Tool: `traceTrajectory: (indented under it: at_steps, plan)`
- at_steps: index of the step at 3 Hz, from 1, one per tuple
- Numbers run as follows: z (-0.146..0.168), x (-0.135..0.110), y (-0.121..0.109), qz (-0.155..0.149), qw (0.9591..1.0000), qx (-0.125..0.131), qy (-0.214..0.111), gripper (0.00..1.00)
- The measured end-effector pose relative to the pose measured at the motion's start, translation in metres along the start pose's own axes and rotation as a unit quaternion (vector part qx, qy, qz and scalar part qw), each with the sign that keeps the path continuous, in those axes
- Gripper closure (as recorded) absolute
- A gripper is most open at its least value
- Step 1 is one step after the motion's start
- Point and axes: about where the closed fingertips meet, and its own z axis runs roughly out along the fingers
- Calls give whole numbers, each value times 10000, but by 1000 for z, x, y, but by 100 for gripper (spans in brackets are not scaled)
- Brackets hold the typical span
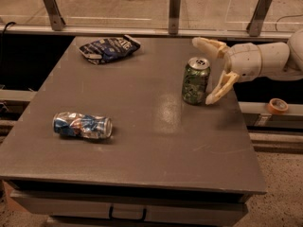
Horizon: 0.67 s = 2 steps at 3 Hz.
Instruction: Place green can upright
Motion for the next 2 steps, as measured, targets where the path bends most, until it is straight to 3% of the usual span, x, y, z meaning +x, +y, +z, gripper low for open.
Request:
traceTrajectory:
  at_steps: [1, 2]
  plan:
    - [-41, -31, -27, -243, 9933, 593, 966, 0]
    - [-101, -86, -49, -486, 9702, 1527, 1819, 0]
